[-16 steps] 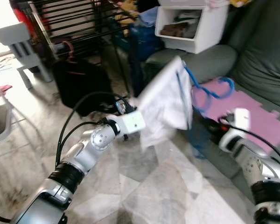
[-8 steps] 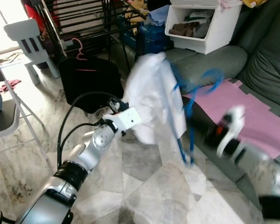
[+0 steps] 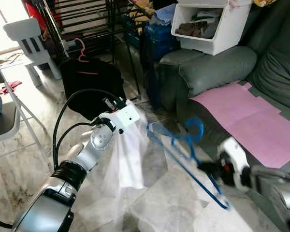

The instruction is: Hang hanger

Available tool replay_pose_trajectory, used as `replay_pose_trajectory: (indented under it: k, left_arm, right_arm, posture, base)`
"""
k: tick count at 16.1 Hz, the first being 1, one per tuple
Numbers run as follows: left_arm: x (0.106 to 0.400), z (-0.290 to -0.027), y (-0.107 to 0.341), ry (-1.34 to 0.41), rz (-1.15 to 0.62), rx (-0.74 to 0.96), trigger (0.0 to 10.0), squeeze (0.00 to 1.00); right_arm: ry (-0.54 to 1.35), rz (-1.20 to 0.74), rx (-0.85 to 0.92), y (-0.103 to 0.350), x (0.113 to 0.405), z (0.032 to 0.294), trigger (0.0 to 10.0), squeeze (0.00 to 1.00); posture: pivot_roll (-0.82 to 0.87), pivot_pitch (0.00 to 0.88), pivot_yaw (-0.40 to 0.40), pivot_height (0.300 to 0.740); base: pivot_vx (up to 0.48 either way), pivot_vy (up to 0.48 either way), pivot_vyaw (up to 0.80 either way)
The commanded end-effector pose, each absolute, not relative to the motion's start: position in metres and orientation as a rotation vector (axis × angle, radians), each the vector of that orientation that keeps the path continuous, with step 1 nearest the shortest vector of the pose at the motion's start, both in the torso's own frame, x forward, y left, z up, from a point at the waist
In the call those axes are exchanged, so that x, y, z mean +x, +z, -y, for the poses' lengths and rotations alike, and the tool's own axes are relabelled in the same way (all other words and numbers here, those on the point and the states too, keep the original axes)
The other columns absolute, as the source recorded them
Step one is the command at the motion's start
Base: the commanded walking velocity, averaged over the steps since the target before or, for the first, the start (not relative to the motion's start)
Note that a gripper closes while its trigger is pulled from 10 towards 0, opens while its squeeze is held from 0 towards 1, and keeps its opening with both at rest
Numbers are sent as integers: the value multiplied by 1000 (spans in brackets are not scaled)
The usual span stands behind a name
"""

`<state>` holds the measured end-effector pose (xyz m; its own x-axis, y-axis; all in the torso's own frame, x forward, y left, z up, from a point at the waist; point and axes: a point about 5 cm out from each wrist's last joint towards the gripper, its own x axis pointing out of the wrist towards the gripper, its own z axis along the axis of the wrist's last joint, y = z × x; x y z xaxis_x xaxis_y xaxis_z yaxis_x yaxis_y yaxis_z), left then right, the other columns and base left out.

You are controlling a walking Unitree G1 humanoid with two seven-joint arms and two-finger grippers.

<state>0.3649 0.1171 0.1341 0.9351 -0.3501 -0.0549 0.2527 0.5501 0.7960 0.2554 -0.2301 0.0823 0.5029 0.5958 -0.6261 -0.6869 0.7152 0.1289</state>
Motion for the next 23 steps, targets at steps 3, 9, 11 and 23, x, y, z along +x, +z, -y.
replay_pose_trajectory:
  k: [3, 9, 11, 23]
  left_arm:
    - [367, -117, 130, -389, 55, 864, 10000, 0]
    - [364, -106, 131, -476, 119, 874, 10000, 0]
    - [364, -103, 130, -508, 114, 898, 10000, 0]
    - [361, -103, 114, -550, 18, 861, 10000, 0]
  right_arm:
    - [1071, -784, -383, 87, 225, 236, 10000, 0]
    - [1064, -828, -593, 101, 224, 259, 10000, 0]
    - [1048, -733, -613, 107, 231, 254, 10000, 0]
    - [884, -441, -719, 146, 273, 250, 10000, 0]
  posture:
    - [-152, 0, 60, 740]
    - [-163, 0, 78, 740]
    - [-156, 0, 78, 740]
    - [-156, 0, 75, 740]
  base:
    - [0, 0, 0]
    - [0, 0, 0]
    - [0, 0, 0]
    - [0, 0, 0]
